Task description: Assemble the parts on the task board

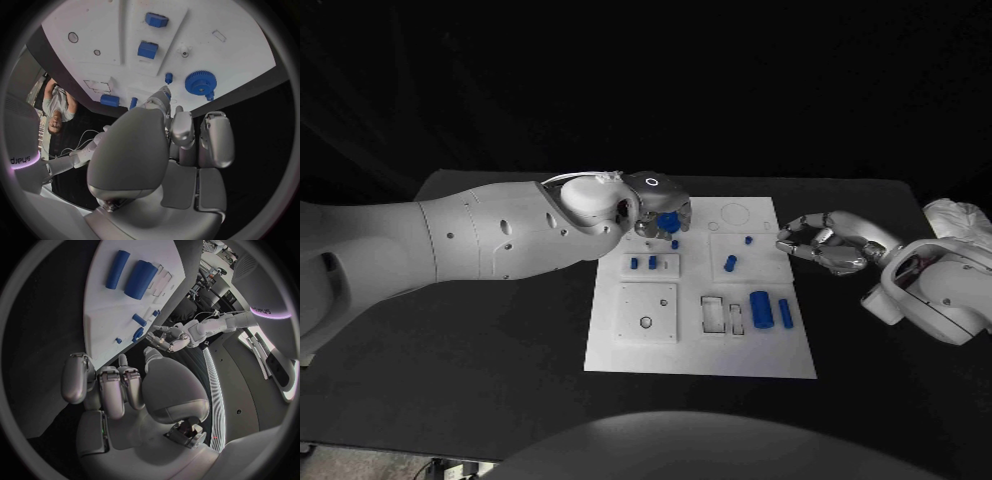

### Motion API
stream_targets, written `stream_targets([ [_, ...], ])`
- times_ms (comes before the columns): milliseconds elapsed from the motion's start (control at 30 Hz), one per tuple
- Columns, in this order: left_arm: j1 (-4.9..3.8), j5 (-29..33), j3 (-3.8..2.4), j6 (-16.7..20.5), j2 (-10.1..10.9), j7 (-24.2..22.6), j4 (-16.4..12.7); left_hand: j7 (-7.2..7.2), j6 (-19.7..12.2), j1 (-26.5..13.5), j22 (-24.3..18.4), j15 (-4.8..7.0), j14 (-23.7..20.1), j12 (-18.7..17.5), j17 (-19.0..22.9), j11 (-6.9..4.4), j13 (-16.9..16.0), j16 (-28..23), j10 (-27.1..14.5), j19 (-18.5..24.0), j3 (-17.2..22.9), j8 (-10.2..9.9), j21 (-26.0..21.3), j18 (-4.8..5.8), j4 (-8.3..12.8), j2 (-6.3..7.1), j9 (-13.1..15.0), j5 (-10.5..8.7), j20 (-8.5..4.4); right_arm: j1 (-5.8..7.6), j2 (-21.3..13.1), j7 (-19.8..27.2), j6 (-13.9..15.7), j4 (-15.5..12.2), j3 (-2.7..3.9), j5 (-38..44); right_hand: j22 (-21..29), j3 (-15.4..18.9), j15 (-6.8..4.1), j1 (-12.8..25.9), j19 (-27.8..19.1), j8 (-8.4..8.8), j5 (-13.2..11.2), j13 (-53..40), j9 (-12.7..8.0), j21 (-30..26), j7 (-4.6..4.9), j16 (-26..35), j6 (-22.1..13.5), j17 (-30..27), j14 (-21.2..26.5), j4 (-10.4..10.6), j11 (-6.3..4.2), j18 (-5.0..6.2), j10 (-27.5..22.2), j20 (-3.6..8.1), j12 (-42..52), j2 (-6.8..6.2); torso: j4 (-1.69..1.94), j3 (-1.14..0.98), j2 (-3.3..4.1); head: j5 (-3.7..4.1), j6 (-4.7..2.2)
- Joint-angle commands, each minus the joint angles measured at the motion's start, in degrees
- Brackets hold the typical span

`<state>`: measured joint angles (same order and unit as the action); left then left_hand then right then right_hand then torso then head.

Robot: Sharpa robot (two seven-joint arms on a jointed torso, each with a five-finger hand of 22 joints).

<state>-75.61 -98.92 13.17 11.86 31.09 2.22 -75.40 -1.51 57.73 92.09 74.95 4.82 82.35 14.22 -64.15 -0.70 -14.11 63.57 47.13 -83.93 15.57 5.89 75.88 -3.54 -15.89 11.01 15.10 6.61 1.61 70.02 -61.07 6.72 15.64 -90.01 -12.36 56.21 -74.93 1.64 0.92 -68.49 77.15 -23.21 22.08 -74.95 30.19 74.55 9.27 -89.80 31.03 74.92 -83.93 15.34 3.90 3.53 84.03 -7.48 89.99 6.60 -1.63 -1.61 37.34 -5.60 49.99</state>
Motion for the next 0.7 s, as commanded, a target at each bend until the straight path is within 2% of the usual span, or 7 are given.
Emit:
stream_targets([
  [33,0.26,-0.73,-0.07,1.22,-0.49,-1.22,0.54,-0.17,0.13,0.16,10.67,-0.11,-0.03,0.28,0.37,0.19,0.34,0.17,0.53,-1.14,0.51,0.13,-0.33,0.37,0.16,-0.37,-0.23,0.52,-0.21,-0.1,-0.01,0.57,-0.6,0.08,-0.01,0.0,-9.47,0.08,0.22,-0.3,0.25,0.08,0.36,-15.05,-0.09,0.35,-0.15,-0.2,-0.2,15.08,-6.07,-0.06,0.32,0.64,5.97,-0.05,0.01,0.1,-0.04,-0.04,-0.01,-0.11,0.01],
  [333,1.4,-0.74,-0.07,-0.14,-1.44,-1.1,1.58,-0.21,-0.04,0.16,10.54,-0.2,-0.55,0.13,1.22,0.28,0.9,-0.32,0.47,-0.92,0.71,-0.06,-0.9,0.26,0.29,-0.3,-0.59,0.9,-0.14,-0.36,0.07,0.29,-1.0,0.26,-0.01,0.0,-9.45,0.06,0.21,-0.36,0.21,0.07,0.45,-15.05,-0.1,0.28,-0.16,-0.2,-0.21,15.08,-6.07,-0.03,0.3,0.66,5.97,-0.04,0.01,0.14,-0.06,-0.03,-0.01,0.05,0.01],
  [500,2.05,-0.76,-0.09,0.93,-1.86,-1.49,2.11,-0.53,0.32,0.49,10.58,-0.37,-0.82,0.26,1.52,0.51,1.47,-0.12,1.03,-0.91,1.24,0.05,-0.9,0.27,0.63,-0.52,-0.88,1.58,-0.06,-0.54,0.02,0.24,-1.04,0.35,-0.01,0.0,-9.45,0.06,0.21,-0.36,0.21,0.07,0.45,-15.05,-0.1,0.28,-0.16,-0.2,-0.21,15.08,-6.07,-0.03,0.3,0.66,5.97,-0.04,0.01,0.14,-0.06,-0.03,0.0,0.11,0.01],
  [700,2.37,-0.97,-0.11,2.22,-2.2,-1.98,2.68,-0.69,0.56,0.77,10.61,-0.47,-0.96,0.31,1.81,0.63,2.1,0.14,1.6,-0.92,1.81,0.1,-0.93,0.27,0.96,-0.52,-1.19,2.59,0.01,-0.63,-0.01,0.19,-1.04,0.38,-0.01,-0.01,-9.43,0.06,0.2,-0.4,0.16,0.07,0.49,-15.05,-0.11,0.21,-0.17,-0.2,-0.22,15.08,-6.07,-0.01,0.3,0.68,5.97,-0.04,0.01,0.16,-0.07,-0.04,0.0,0.18,0.01],
])
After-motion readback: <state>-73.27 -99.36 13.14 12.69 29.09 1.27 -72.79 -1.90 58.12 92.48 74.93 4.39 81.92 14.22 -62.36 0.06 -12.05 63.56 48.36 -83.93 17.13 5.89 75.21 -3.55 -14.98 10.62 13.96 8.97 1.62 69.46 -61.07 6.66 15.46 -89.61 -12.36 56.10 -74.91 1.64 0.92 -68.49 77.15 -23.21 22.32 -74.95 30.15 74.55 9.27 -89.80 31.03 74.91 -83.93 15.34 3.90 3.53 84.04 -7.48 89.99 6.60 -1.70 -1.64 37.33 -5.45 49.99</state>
